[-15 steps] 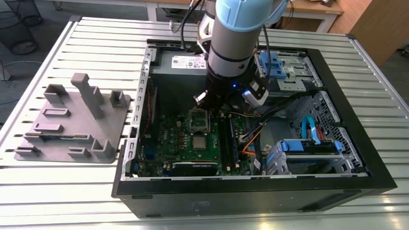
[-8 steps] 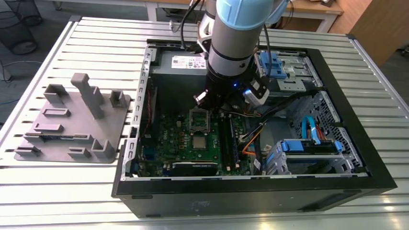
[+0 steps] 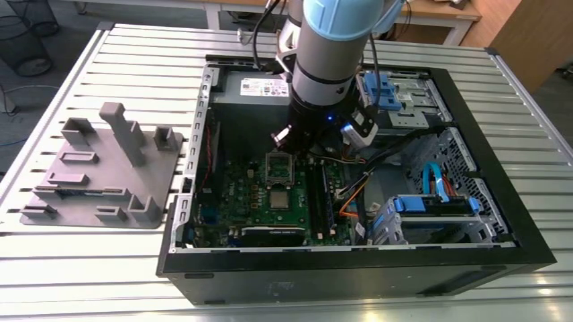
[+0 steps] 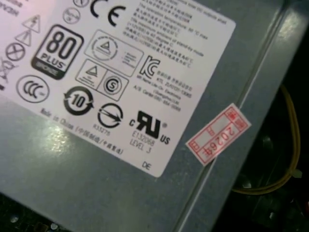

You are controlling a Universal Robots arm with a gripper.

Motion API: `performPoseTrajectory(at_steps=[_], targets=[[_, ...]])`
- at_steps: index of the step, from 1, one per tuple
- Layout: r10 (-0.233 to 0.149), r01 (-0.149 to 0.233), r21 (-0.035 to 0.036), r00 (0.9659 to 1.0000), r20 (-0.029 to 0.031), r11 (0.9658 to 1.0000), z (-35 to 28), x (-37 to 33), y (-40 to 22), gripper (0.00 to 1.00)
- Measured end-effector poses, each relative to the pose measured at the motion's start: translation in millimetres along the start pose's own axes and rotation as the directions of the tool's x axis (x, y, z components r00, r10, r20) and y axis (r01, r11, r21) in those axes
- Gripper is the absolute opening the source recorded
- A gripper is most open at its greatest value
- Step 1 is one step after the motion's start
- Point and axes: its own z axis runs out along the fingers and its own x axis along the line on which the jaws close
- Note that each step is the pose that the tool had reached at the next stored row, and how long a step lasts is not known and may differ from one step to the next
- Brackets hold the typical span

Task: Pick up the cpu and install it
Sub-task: 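Close the cpu cover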

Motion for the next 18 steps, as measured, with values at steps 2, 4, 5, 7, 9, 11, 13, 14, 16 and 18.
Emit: performPoseTrajectory(at_steps=[2,4,5,7,9,11,13,14,16,18], targets=[[-0.009,0.009,-0.0004,1.0000,-0.0008,1.0000,-1.7,-0.1,0.2,0.11],[-0.018,0.018,-0.0009,0.9998,-0.0013,0.9998,-2.2,-0.2,0.3,0.11],[-0.021,0.021,-0.0011,0.9998,-0.0015,0.9998,-2.2,-0.2,0.3,0.11],[-0.022,0.022,-0.0010,0.9998,-0.0018,0.9998,-2.3,-0.1,0.3,0.11],[-0.022,0.022,-0.0009,0.9998,-0.0019,0.9998,-2.4,-0.1,0.3,0.11],[-0.029,0.029,-0.0011,0.9996,-0.0027,0.9996,-2.4,-0.1,0.3,0.11],[-0.052,0.052,-0.0020,0.9986,-0.0050,0.9986,-2.4,-0.1,0.3,0.11],[-0.068,0.068,-0.0026,0.9977,-0.0065,0.9977,-2.4,-0.1,0.3,0.11],[-0.089,0.089,-0.0033,0.9960,-0.0083,0.9961,-2.4,-0.1,0.3,0.11],[-0.089,0.089,-0.0035,0.9960,-0.0084,0.9960,-2.4,-0.1,0.3,0.11]])
